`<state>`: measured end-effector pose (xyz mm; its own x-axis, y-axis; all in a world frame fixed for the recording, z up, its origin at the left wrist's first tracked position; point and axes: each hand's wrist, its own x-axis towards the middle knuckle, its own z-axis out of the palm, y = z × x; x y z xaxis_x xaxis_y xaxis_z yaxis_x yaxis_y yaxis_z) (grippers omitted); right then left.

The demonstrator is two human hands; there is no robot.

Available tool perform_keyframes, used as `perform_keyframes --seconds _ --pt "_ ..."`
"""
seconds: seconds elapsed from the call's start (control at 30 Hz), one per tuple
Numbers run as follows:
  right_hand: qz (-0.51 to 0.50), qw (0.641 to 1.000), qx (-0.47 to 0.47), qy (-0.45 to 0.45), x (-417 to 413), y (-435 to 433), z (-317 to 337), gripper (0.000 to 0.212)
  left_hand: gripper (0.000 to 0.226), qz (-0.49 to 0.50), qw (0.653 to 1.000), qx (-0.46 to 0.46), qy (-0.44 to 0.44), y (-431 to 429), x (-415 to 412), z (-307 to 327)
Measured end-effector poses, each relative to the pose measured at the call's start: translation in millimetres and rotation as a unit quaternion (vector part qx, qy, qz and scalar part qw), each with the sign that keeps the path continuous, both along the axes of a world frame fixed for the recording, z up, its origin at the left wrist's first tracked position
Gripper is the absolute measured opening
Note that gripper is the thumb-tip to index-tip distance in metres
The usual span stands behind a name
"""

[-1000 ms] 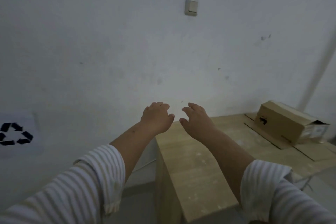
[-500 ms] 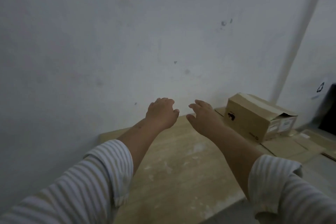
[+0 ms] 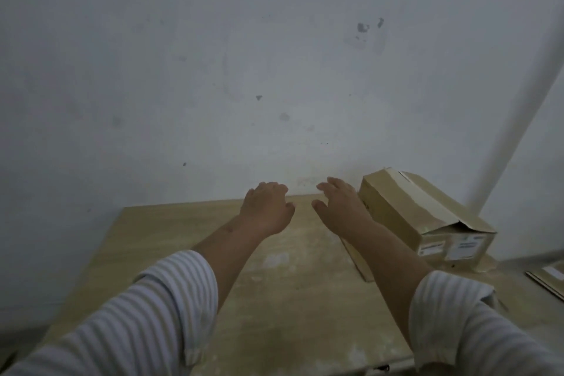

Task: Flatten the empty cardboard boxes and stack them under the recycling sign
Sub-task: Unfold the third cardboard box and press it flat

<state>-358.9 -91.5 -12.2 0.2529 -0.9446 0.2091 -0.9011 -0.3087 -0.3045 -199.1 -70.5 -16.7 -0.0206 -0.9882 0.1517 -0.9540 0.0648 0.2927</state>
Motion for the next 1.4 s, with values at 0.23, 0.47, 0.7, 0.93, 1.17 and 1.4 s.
perform_keyframes --seconds 0.23,0.47,0.7,0.93,1.17,1.4 --pt "0.032 0.999 0.015 -0.011 -49 -65 -24 0.05 0.051 0.02 1.0 0.009 -0.001 -68 -57 -13" --pt "-0.004 0.999 0.033 -0.038 -139 -121 -29 0.049 0.053 -0.019 0.999 0.033 -0.009 -129 -140 -11" --pt "0.005 0.999 0.047 -0.023 -240 -173 -37 0.046 0.045 -0.01 0.997 0.068 0.026 -160 -247 -43" --pt "0.005 0.996 0.087 -0.014 -357 -221 -57 0.045 0.055 0.033 0.99 0.114 0.075 -180 -354 -70" --pt "0.011 0.995 0.092 0.03 -417 -244 -118 0.046 0.061 -0.007 0.987 0.142 0.068 -190 -426 -89" --pt "0.012 0.998 0.028 0.057 -420 -248 -154 0.065 0.054 -0.015 0.991 0.131 0.01 -191 -436 -100"
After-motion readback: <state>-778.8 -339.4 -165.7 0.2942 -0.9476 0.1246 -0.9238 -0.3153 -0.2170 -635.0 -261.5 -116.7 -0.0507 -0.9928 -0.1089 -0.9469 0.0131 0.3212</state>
